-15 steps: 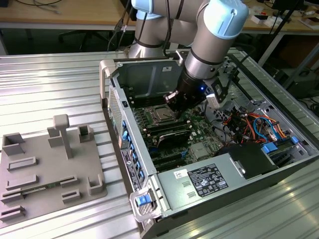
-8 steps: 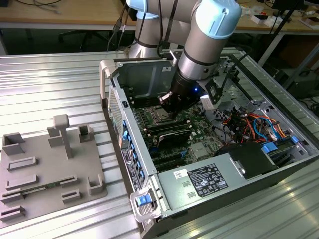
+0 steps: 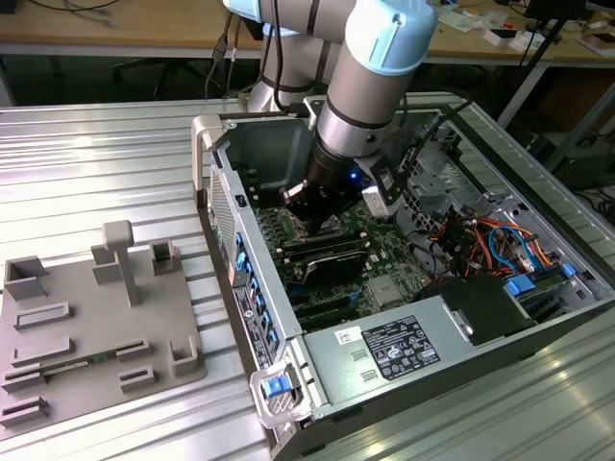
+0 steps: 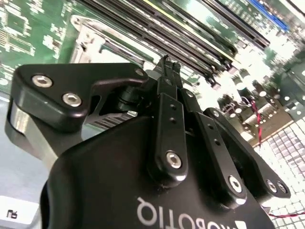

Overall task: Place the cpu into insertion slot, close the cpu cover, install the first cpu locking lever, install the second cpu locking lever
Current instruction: 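Install the second cpu locking lever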

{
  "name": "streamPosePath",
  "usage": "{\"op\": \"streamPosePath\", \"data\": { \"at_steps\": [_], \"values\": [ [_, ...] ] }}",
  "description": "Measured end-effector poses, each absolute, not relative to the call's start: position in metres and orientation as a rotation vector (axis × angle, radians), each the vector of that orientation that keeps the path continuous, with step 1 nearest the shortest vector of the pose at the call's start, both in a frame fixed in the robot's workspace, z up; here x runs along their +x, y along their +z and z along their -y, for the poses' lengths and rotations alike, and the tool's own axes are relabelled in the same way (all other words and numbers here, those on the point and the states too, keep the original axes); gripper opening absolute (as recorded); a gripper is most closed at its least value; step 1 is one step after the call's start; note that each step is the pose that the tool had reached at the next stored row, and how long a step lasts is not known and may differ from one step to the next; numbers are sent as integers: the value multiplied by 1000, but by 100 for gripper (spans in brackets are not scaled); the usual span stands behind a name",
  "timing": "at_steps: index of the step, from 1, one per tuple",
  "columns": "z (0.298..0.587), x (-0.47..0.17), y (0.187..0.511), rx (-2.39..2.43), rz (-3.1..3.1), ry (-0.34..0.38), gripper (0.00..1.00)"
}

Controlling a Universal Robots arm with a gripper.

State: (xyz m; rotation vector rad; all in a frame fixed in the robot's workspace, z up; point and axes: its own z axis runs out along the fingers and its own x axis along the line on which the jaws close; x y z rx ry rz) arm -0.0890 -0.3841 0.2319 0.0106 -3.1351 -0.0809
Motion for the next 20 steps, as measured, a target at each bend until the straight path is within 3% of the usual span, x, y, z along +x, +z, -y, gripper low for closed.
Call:
{"op": "streamPosePath", "data": {
  "at_steps": [20],
  "values": [
    [384, -81, 246, 10, 3130, -81, 11]
  ]
}}
